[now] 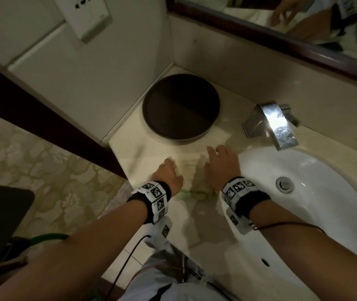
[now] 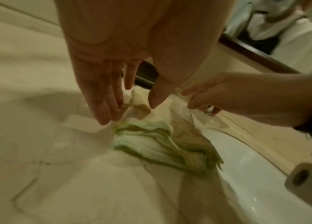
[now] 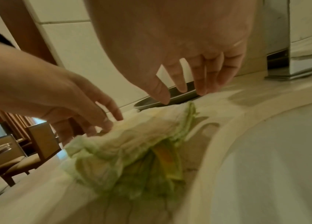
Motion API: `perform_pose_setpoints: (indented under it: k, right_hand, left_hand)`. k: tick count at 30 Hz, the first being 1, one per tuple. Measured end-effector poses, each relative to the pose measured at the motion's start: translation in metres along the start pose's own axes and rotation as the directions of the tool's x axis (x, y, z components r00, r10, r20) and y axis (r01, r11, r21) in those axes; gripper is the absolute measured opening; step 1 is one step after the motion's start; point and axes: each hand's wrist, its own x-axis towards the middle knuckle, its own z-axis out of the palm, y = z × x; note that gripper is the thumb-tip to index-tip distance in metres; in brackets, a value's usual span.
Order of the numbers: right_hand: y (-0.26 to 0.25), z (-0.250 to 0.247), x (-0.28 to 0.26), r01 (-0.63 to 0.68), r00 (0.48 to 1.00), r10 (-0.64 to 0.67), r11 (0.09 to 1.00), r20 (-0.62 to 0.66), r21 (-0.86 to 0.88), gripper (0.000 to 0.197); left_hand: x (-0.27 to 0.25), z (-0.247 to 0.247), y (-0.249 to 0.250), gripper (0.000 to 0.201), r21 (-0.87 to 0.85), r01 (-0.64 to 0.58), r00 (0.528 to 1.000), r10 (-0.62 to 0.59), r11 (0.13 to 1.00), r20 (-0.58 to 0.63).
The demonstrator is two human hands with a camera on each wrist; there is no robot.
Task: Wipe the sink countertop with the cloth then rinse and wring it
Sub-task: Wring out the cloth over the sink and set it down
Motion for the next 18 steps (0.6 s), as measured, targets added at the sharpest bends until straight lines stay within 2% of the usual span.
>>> perform_pose_setpoints:
  k: [2,4,7,11,16,18]
  right_hand:
    - [0.001,0.000,0.003,-0.050,0.998,0.053,0.996,0.040,-0.079,0.044]
    - [-0.002,0.002,0.004,-0.074,0.995,0.082,0.991,0.065,-0.115,0.036]
    - [-0.004,0.004,0.002,-0.106,0.992,0.112,0.991,0.062,-0.084,0.033]
    - [-0.004,0.004,-0.005,-0.048,0.997,0.051,0.998,0.066,-0.047,0.030]
    - [-0.004,0.008,-0.023,0.028,0.995,-0.023,0.998,0.101,-0.054,0.026]
    - [-0.005,0.009,-0.030,0.057,0.994,-0.050,0.996,0.095,-0.067,0.024]
  left_hand:
    - [0.003,0.001,0.001,0.050,-0.044,0.071,0.997,-0.069,0.997,0.028]
    - [0.007,0.003,-0.001,0.035,-0.078,0.091,0.996,-0.089,0.993,0.031]
    - [0.008,0.004,-0.006,0.018,-0.131,0.099,0.994,-0.094,0.986,0.047]
    - [-0.001,0.006,-0.010,0.012,-0.234,0.162,0.973,-0.115,0.959,0.203]
    - [-0.014,0.020,-0.017,0.022,0.035,0.068,0.979,-0.074,0.997,0.192]
    - [-0.018,0.023,-0.019,0.030,0.050,0.056,0.976,-0.065,0.997,0.206]
